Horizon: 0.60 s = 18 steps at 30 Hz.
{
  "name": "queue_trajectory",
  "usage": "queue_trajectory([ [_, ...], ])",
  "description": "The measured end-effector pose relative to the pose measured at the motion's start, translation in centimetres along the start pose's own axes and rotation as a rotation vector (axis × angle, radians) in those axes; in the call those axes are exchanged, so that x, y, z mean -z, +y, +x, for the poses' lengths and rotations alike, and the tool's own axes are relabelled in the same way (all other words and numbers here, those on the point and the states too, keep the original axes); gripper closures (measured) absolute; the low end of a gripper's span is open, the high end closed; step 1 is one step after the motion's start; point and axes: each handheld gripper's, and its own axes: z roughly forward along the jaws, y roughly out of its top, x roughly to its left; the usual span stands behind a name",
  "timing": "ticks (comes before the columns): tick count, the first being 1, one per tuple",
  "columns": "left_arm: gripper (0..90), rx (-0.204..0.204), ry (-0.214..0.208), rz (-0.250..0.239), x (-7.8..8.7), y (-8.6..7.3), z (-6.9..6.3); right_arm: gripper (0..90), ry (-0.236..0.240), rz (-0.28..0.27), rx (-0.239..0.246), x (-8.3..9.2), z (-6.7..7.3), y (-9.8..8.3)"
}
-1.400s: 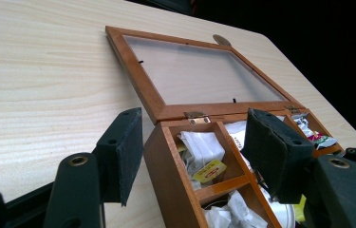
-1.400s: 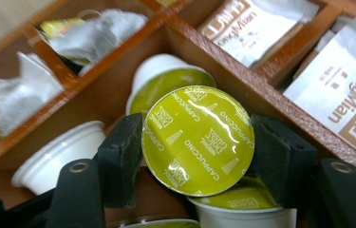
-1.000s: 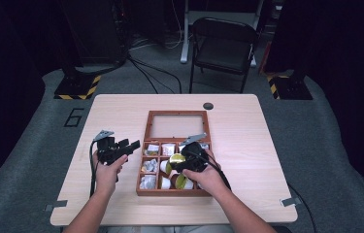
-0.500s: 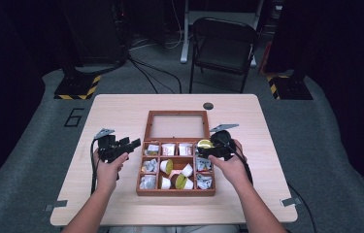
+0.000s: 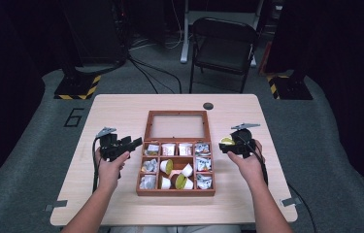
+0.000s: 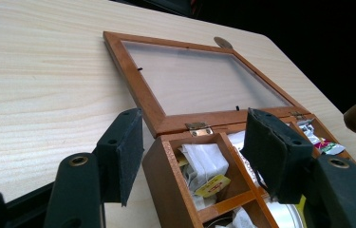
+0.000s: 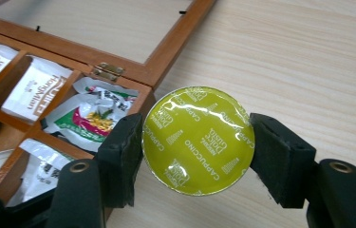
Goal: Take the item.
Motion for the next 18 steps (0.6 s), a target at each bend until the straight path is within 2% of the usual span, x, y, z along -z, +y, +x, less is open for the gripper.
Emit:
queue_trajectory([
  [5,38.6,-0.004,-0.001,0.0,0.0,0.0,-0.1,37.2,-0.034,0.003,-0.012,-0.3,-0.8,-0.4],
  [7,38.6,0.008,-0.003,0.002,0.0,0.0,-0.1,37.3,-0.056,0.002,-0.011,-0.4,-1.3,-0.6],
  [14,38.6,0.014,0.003,-0.012,0.2,0.1,0.2,37.2,-0.11,0.012,-0.071,-0.9,-3.8,-1.5],
  [18,38.6,0.024,0.0,-0.013,0.3,0.2,0.3,37.2,-0.122,0.022,-0.104,-1.4,-4.9,-2.1],
])
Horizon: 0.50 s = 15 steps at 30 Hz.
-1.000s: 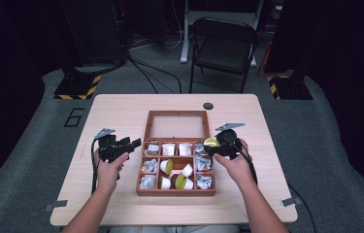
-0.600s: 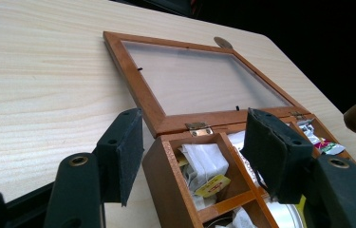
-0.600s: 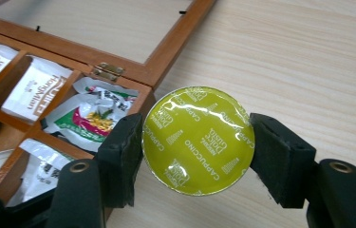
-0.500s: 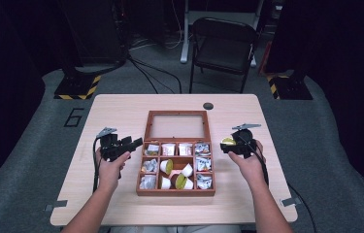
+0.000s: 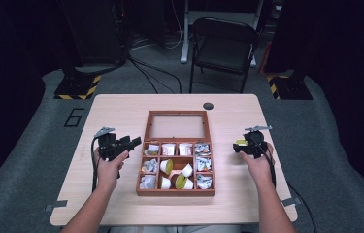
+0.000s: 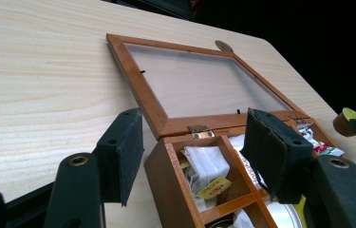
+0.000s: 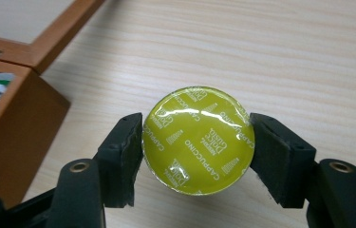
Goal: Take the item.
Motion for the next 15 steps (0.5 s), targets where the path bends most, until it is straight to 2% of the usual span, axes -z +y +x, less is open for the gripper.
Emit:
queue_trajectory([
  [5,38.6,-0.007,-0.002,0.009,0.0,-0.1,0.0,37.2,-0.002,0.02,-0.033,-0.9,-0.6,-0.5],
  [9,38.6,-0.009,-0.003,0.008,0.0,-0.1,0.0,37.1,0.002,0.041,-0.043,-1.6,-0.6,-0.9],
  [10,38.6,0.003,0.0,0.002,0.0,-0.1,-0.1,37.1,0.002,0.044,-0.038,-1.6,-0.7,-0.9],
  [15,38.6,-0.003,0.001,0.003,0.1,0.0,0.1,36.7,0.001,0.04,-0.043,-1.8,-0.7,-1.0],
])
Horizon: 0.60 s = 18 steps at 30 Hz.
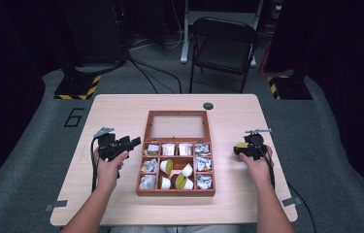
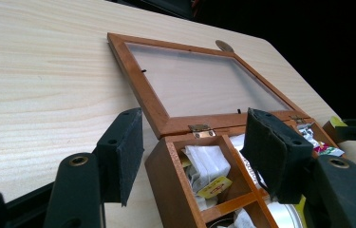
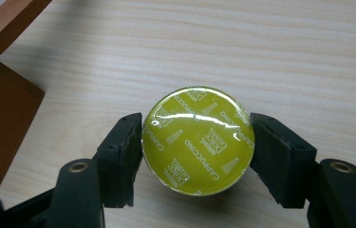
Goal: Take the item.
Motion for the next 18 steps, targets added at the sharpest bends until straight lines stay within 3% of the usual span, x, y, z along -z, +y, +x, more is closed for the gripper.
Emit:
queue_trajectory([
  [12,38.6,0.021,0.007,-0.007,0.0,0.0,0.1,28.7,-0.008,-0.04,-0.018,0.9,-0.2,0.4],
  [18,38.0,0.006,0.008,-0.003,0.0,0.1,0.0,27.4,-0.015,-0.079,-0.013,1.9,0.0,0.8],
])
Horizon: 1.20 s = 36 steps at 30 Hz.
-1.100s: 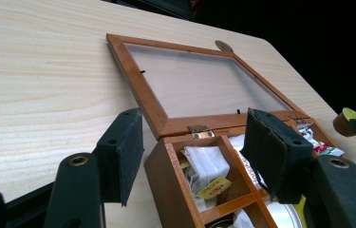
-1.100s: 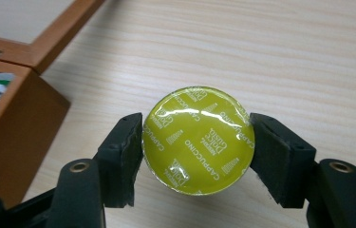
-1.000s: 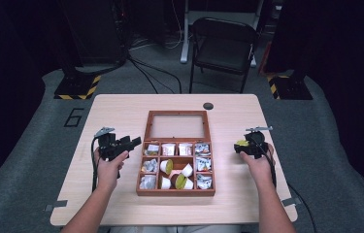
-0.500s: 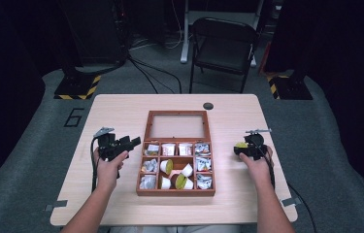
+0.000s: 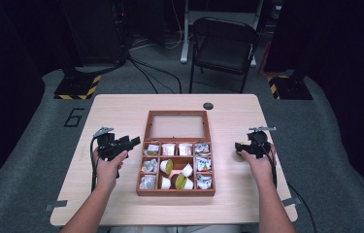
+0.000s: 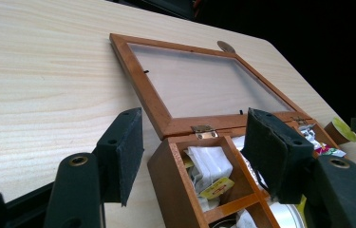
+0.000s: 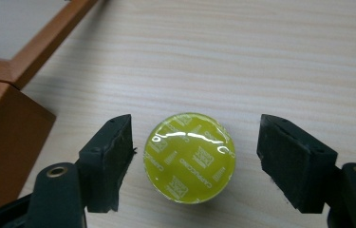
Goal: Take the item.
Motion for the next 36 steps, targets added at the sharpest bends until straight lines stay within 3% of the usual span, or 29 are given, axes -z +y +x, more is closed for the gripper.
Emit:
queue_trajectory([
  [6,35.8,-0.015,0.007,-0.006,0.1,0.6,-0.3,33.0,0.07,0.006,0.005,0.6,1.8,0.7],
  [9,34.7,-0.003,-0.005,0.005,0.0,0.7,-0.6,33.7,0.117,-0.022,0.044,0.8,3.0,1.3],
  [13,34.7,-0.018,-0.015,0.026,-0.3,1.1,-1.0,36.5,0.163,-0.045,0.09,1.5,4.9,2.1],
  [17,35.3,-0.021,-0.045,0.04,-0.8,1.7,-1.2,37.4,0.216,-0.07,0.074,2.2,6.2,3.1],
  [20,36.4,-0.026,-0.043,0.057,-1.2,2.3,-1.6,37.2,0.247,-0.079,0.072,2.5,7.0,3.8],
  [22,36.5,-0.008,-0.046,0.061,-1.6,2.7,-1.7,36.7,0.263,-0.085,0.082,2.6,7.5,4.3],
  [23,36.5,0.012,-0.044,0.064,-1.8,2.9,-1.8,36.6,0.267,-0.083,0.078,2.7,7.8,4.4],
  [26,36.5,0.005,-0.04,0.074,-2.3,3.3,-1.9,36.6,0.304,-0.1,0.055,2.8,8.3,5.1],
  [36,36.5,0.006,-0.045,0.104,-4.9,3.7,-1.9,34.2,0.296,-0.072,0.024,0.7,9.0,5.8],
])
